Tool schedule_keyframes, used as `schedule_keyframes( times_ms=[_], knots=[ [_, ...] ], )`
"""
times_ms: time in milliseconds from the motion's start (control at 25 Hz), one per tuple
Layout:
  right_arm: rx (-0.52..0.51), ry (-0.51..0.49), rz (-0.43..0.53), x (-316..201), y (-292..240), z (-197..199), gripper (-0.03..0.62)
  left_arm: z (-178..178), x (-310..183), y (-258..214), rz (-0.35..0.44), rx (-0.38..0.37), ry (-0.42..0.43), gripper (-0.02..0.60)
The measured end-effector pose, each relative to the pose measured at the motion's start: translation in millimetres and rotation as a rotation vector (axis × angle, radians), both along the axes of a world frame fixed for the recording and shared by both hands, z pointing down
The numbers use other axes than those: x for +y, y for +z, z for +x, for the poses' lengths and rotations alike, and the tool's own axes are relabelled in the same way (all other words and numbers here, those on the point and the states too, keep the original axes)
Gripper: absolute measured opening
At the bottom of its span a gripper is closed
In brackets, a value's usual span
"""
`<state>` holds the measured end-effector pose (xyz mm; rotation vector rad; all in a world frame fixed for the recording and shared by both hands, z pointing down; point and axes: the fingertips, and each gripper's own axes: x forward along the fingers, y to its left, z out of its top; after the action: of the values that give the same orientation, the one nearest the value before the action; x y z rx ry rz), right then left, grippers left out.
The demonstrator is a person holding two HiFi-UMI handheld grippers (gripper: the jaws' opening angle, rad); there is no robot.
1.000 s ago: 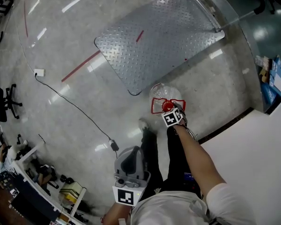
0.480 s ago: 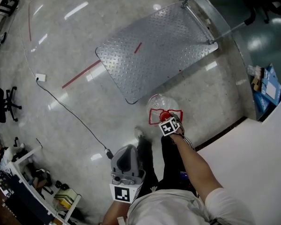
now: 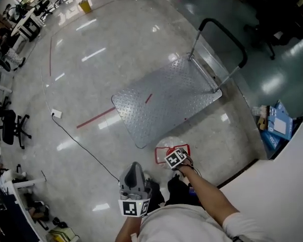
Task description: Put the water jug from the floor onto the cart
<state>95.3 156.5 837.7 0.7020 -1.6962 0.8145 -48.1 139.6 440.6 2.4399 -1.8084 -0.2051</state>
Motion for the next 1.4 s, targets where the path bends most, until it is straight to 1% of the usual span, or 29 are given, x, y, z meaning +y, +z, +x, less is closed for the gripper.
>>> schedule_keyframes(
  times_ms=[120, 240, 360, 440, 600, 720, 840, 1000, 1280, 1400],
  knots=[
    [-0.009, -0.035, 0.031, -16.7, -21.3, 0.8, 0.296, -0.6, -10.1, -12.5, 0.027, 0.005, -0.007, 0.003],
    [-0.016, -0.045, 0.041, -39.6, -34.1, -4.5, 0.296, -13.3, -32.2, -17.8, 0.051, 0.003, 0.005, 0.003],
    [-0.023, -0.049, 0.041, -67.6, -40.7, -14.8, 0.295, -29.5, -61.7, -18.9, 0.08, -0.004, 0.025, 0.003],
    [-0.02, -0.046, 0.044, -91.9, -45.2, -19.1, 0.295, -37.0, -87.4, -19.3, 0.094, 0.006, 0.046, 0.003],
    [-0.033, -0.016, 0.059, -122.1, -52.8, -34.0, 0.286, -53.8, -127.1, -27.2, 0.105, 0.024, 0.098, 0.003],
    [-0.027, -0.019, 0.08, -155.4, -59.0, -49.6, 0.282, -72.1, -155.3, -31.6, 0.106, 0.028, 0.108, 0.003],
    [-0.023, -0.029, 0.072, -176.8, -57.9, -57.9, 0.281, -79.5, -169.8, -29.0, 0.088, 0.041, 0.099, 0.003],
    [-0.043, -0.054, 0.09, -216.3, -51.2, -68.3, 0.281, -80.1, -187.3, -21.6, 0.074, 0.038, 0.074, 0.003],
    [-0.063, -0.086, 0.052, -268.7, -24.5, -83.8, 0.281, -90.9, -222.7, -13.7, 0.049, 0.016, -0.024, 0.003],
    [-0.06, -0.076, 0.03, -283.5, -14.8, -90.4, 0.281, -100.1, -230.0, -7.1, 0.028, 0.013, -0.052, 0.003]
  ],
)
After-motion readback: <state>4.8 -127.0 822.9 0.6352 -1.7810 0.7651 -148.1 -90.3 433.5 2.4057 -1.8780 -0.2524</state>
